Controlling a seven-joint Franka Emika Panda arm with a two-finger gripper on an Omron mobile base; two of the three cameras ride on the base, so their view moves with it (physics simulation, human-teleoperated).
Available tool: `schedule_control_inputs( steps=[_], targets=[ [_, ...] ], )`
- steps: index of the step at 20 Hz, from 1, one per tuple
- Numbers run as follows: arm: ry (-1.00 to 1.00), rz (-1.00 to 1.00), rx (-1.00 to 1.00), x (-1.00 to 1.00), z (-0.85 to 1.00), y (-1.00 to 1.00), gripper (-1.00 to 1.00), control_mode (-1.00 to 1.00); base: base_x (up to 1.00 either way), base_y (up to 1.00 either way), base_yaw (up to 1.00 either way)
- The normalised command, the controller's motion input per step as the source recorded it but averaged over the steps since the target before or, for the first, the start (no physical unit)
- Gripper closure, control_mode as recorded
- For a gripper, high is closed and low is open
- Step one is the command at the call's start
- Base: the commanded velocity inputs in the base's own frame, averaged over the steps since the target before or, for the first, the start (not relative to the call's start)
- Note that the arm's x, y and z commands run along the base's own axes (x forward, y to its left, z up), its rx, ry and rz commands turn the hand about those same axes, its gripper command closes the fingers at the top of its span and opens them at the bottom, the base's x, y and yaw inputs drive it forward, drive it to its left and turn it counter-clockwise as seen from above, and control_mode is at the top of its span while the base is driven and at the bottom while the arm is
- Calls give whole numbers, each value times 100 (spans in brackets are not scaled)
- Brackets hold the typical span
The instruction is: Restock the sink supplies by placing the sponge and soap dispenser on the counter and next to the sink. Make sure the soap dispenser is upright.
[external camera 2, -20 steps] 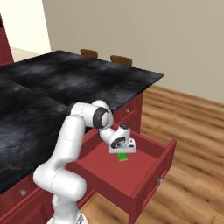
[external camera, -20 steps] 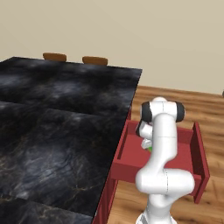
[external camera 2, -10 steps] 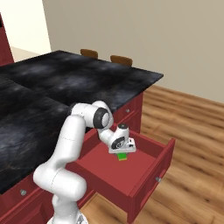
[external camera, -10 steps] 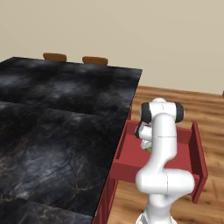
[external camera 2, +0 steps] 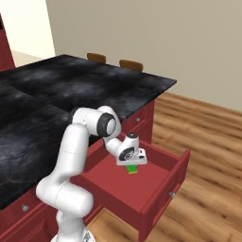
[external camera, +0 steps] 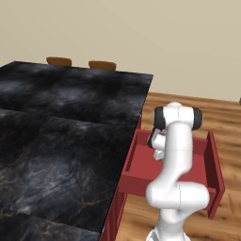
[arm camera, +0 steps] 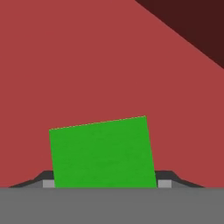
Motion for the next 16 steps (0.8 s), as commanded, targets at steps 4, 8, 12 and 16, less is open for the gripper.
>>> schedule_control_inputs(
  steps=[4,8,12,16],
  targets=[
    [-6,0,0,-31,100,-11,100,-100,0,0,0],
    [-4,0,0,-19,100,-11,100,-100,0,0,0],
    [-1,0,0,-16,100,-7,100,-100,0,0,0],
    [0,0,4,-15,100,-8,100,-100,0,0,0]
  ],
)
